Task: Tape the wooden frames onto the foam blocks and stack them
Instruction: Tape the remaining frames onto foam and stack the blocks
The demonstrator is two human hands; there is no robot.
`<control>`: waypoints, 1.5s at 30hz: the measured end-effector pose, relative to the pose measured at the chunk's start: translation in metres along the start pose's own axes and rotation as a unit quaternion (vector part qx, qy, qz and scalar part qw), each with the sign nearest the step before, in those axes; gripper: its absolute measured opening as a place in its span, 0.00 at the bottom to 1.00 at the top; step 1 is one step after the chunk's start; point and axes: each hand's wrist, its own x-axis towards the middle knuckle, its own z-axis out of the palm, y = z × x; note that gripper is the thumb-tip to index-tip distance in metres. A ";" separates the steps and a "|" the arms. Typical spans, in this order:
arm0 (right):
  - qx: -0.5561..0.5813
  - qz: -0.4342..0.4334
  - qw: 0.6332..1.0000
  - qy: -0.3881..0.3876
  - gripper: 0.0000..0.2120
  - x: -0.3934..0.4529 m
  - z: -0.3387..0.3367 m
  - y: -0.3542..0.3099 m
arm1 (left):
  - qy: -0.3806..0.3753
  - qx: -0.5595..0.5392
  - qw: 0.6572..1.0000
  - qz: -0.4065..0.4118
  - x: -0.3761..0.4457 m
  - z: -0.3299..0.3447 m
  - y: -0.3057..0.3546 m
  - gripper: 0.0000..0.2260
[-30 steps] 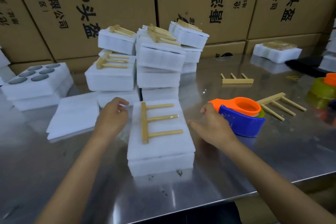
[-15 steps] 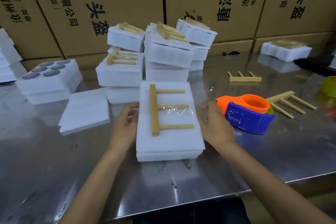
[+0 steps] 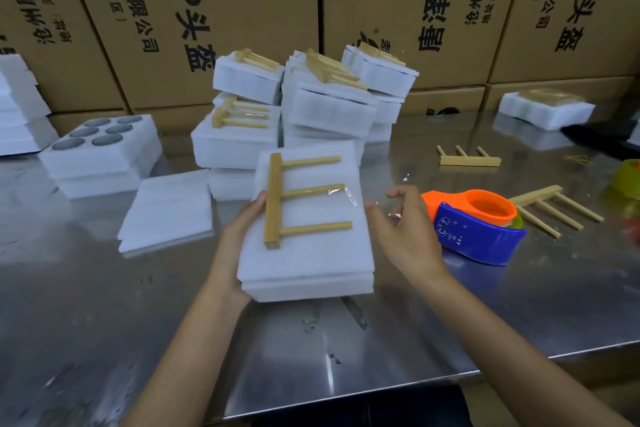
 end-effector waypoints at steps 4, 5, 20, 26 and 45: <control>0.071 0.004 0.997 0.011 0.13 0.004 -0.003 0.002 | -0.023 -0.075 0.997 -0.024 0.004 -0.013 -0.010 0.18; 0.079 0.015 0.997 0.009 0.16 0.006 -0.003 0.002 | -0.031 -0.086 0.995 -0.025 0.004 -0.015 -0.012 0.18; 0.177 0.051 0.978 0.095 0.06 -0.006 0.005 0.005 | -0.018 -0.090 0.996 -0.022 0.006 -0.027 -0.023 0.17; 0.043 -0.096 0.989 0.104 0.09 -0.022 0.009 0.005 | 0.002 -0.094 0.995 -0.017 0.004 -0.024 -0.019 0.19; 0.306 0.309 0.890 -0.138 0.09 -0.001 0.027 -0.005 | 0.041 0.004 0.999 0.010 0.010 -0.027 -0.024 0.28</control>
